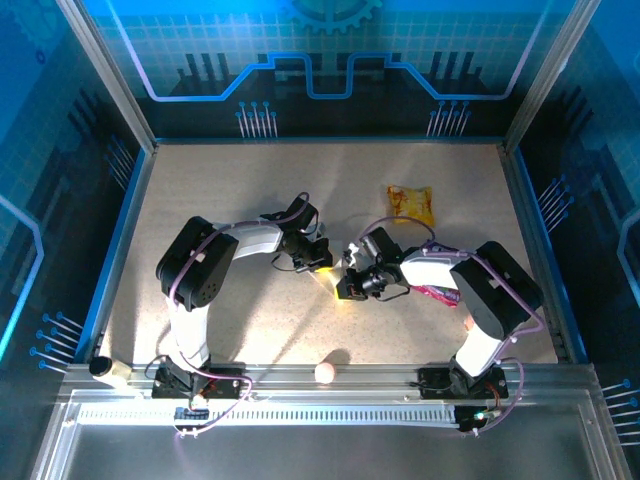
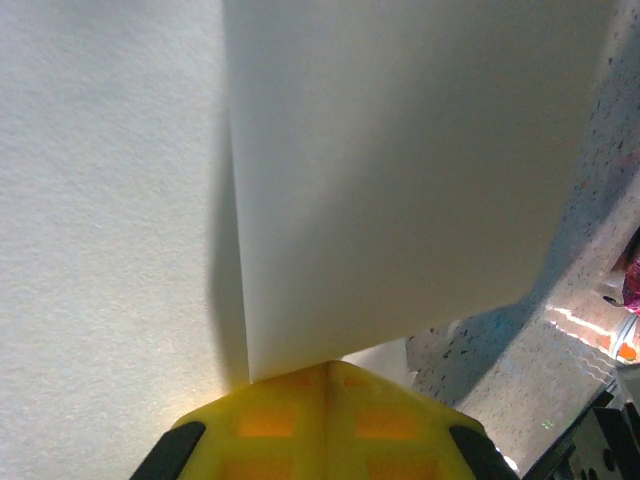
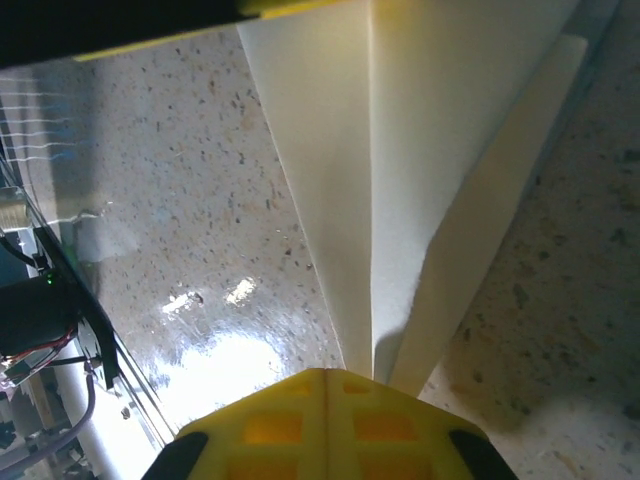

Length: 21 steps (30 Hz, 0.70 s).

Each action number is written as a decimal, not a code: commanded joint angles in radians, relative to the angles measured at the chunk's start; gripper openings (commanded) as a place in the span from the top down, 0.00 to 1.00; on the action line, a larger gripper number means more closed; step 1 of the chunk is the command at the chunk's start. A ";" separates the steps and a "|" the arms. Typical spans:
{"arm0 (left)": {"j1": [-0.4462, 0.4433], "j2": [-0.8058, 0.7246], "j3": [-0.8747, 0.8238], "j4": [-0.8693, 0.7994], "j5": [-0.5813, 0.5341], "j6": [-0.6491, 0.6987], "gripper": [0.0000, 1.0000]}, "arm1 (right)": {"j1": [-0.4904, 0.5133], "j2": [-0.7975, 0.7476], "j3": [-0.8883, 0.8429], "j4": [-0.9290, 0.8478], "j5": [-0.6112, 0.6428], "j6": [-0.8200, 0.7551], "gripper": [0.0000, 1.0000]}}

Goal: Fold a paper plane with a square sheet of paper (fold left side to right side)

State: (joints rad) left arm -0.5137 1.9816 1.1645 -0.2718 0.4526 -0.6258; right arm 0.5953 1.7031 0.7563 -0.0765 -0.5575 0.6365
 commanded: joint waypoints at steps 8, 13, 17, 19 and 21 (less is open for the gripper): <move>-0.003 0.040 -0.032 -0.082 -0.081 0.010 0.96 | 0.011 0.043 -0.061 0.038 -0.006 0.026 1.00; -0.003 0.041 -0.031 -0.085 -0.082 0.012 0.96 | 0.011 0.034 -0.088 0.041 -0.007 0.028 1.00; -0.003 0.042 -0.031 -0.086 -0.085 0.014 0.96 | 0.011 0.004 -0.109 0.035 -0.009 0.028 1.00; -0.003 0.041 -0.031 -0.087 -0.084 0.015 0.96 | 0.011 -0.011 -0.117 0.031 -0.017 0.029 1.00; -0.003 0.042 -0.030 -0.086 -0.083 0.014 0.96 | 0.011 -0.036 -0.124 0.023 -0.024 0.029 1.00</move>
State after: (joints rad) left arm -0.5137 1.9816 1.1641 -0.2733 0.4526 -0.6258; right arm 0.5949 1.6955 0.6670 0.0364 -0.5655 0.6582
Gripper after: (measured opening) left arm 0.065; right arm 0.061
